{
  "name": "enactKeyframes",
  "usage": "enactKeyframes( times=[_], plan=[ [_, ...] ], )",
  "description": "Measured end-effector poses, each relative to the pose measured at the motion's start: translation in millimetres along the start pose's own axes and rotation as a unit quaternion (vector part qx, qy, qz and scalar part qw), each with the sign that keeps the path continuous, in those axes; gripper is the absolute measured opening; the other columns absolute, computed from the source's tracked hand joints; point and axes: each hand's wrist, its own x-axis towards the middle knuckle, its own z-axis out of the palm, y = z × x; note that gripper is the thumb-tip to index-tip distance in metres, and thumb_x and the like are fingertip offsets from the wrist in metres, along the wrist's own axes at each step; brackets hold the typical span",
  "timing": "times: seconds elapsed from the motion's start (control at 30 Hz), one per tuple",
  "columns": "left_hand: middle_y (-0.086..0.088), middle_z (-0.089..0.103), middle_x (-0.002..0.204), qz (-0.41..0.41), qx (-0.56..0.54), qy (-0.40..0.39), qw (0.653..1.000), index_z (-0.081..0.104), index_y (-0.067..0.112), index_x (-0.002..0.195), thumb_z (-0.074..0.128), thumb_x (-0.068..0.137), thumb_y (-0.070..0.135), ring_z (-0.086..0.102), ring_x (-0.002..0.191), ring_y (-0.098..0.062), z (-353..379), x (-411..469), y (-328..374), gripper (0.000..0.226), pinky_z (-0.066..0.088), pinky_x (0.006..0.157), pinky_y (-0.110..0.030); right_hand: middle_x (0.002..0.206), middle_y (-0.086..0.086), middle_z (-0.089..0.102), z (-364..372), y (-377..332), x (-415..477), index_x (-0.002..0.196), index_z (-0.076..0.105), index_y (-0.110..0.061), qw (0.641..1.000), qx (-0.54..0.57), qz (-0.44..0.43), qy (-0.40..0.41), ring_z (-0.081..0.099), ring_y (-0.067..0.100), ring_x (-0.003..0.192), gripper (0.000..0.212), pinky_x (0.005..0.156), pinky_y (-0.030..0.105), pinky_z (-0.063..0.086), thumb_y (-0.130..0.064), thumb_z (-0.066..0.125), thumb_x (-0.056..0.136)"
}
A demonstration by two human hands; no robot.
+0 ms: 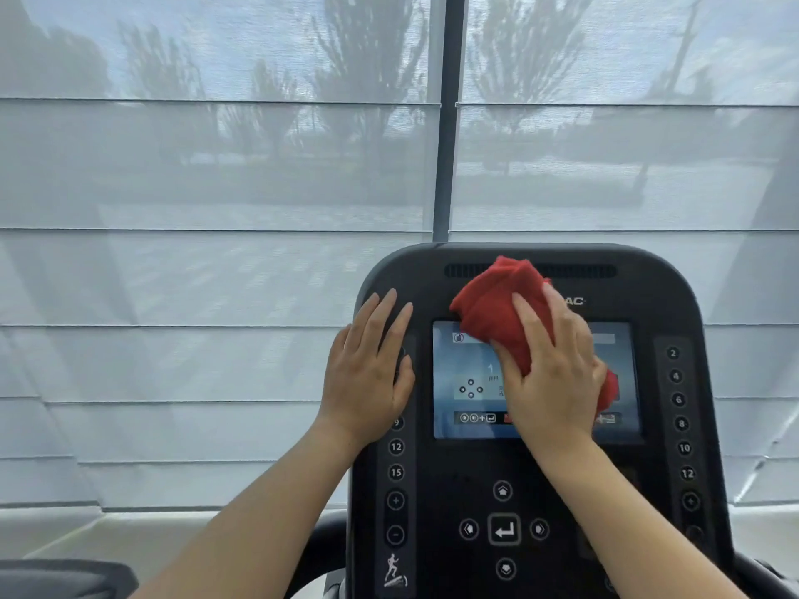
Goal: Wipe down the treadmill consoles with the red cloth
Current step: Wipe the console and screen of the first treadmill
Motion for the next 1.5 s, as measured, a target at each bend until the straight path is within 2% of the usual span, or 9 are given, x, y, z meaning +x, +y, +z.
enactKeyframes(
  times=[0.13, 0.33, 0.57, 0.67, 0.8, 1.0, 1.2, 1.37, 1.5],
  plan=[
    [-0.009, 0.034, 0.148, 0.002, 0.0, 0.003, 1.0, 0.038, 0.012, 0.14, 0.04, 0.086, 0.027, 0.022, 0.14, -0.024, 1, -2, 0, 0.056, 0.035, 0.1, -0.042, 0.145, -0.003, 0.036, 2, 0, -35, 0.132, 0.046, -0.03, 0.998, -0.028, -0.051, -0.025, 0.037, 0.026, 0.127, 0.051, 0.084, 0.052, 0.038, -0.035, 0.062, 0.085],
    [-0.01, 0.036, 0.147, 0.003, -0.001, 0.006, 1.0, 0.041, 0.011, 0.139, 0.041, 0.084, 0.026, 0.024, 0.139, -0.025, -1, -2, 1, 0.057, 0.037, 0.098, -0.043, 0.147, -0.002, 0.033, 3, -7, 18, 0.133, 0.044, -0.027, 1.0, 0.011, 0.005, -0.009, 0.035, 0.028, 0.13, 0.05, 0.085, 0.054, 0.036, -0.035, 0.06, 0.087],
    [-0.011, 0.036, 0.146, 0.006, -0.002, 0.003, 1.0, 0.041, 0.01, 0.138, 0.041, 0.084, 0.027, 0.024, 0.138, -0.025, -1, 0, 0, 0.057, 0.037, 0.098, -0.043, 0.145, -0.003, 0.037, 5, -10, -11, 0.132, 0.043, -0.029, 0.997, -0.018, -0.067, -0.031, 0.038, 0.026, 0.127, 0.049, 0.084, 0.052, 0.038, -0.037, 0.059, 0.086],
    [-0.01, 0.034, 0.146, 0.024, 0.005, -0.005, 1.0, 0.039, 0.011, 0.14, 0.042, 0.084, 0.031, 0.027, 0.137, -0.026, -5, 4, -4, 0.059, 0.033, 0.104, -0.041, 0.147, -0.002, 0.034, 6, -19, 23, 0.133, 0.043, -0.027, 0.999, 0.007, -0.042, -0.019, 0.037, 0.029, 0.128, 0.047, 0.085, 0.054, 0.037, -0.036, 0.055, 0.088],
    [-0.009, 0.024, 0.152, -0.009, 0.011, -0.006, 1.0, 0.03, 0.009, 0.143, 0.038, 0.086, 0.037, 0.019, 0.139, -0.025, -13, 17, -8, 0.064, 0.021, 0.109, -0.035, 0.151, -0.003, 0.028, 15, -37, 55, 0.137, 0.039, -0.031, 0.997, -0.012, -0.075, -0.023, 0.028, 0.028, 0.136, 0.05, 0.092, 0.058, 0.032, -0.034, 0.054, 0.09],
    [-0.009, 0.019, 0.154, -0.021, -0.006, -0.012, 1.0, 0.027, 0.008, 0.144, 0.035, 0.087, 0.04, 0.019, 0.139, -0.025, -11, 18, -4, 0.066, 0.017, 0.11, -0.032, 0.148, -0.001, 0.033, 17, -28, 23, 0.136, 0.04, -0.029, 0.996, -0.039, -0.077, -0.022, 0.035, 0.027, 0.132, 0.051, 0.088, 0.056, 0.04, -0.034, 0.056, 0.087],
    [-0.011, 0.025, 0.15, -0.017, 0.011, -0.012, 1.0, 0.031, 0.011, 0.141, 0.037, 0.086, 0.041, 0.025, 0.135, -0.028, -13, 24, -1, 0.063, 0.03, 0.104, -0.041, 0.15, 0.001, 0.028, 9, -15, 44, 0.138, 0.038, -0.027, 0.999, 0.0, 0.043, 0.012, 0.032, 0.029, 0.13, 0.05, 0.086, 0.059, 0.038, -0.033, 0.053, 0.091],
    [-0.01, 0.033, 0.147, 0.033, 0.039, -0.02, 0.998, 0.039, 0.012, 0.14, 0.04, 0.086, 0.035, 0.028, 0.136, -0.025, -5, 31, 10, 0.058, 0.029, 0.107, -0.05, 0.147, 0.002, 0.033, 8, -7, 14, 0.136, 0.039, -0.027, 0.999, -0.043, -0.027, -0.004, 0.038, 0.033, 0.127, 0.054, 0.083, 0.057, 0.041, -0.026, 0.06, 0.087],
    [-0.012, 0.035, 0.145, 0.036, 0.058, -0.021, 0.997, 0.041, 0.01, 0.138, 0.039, 0.085, 0.036, 0.026, 0.135, -0.026, -2, 37, 17, 0.058, 0.025, 0.107, -0.056, 0.148, 0.002, 0.032, -3, 15, 34, 0.135, 0.042, -0.024, 0.999, -0.024, 0.023, 0.001, 0.035, 0.031, 0.128, 0.049, 0.082, 0.058, 0.04, -0.027, 0.056, 0.088]
  ],
)
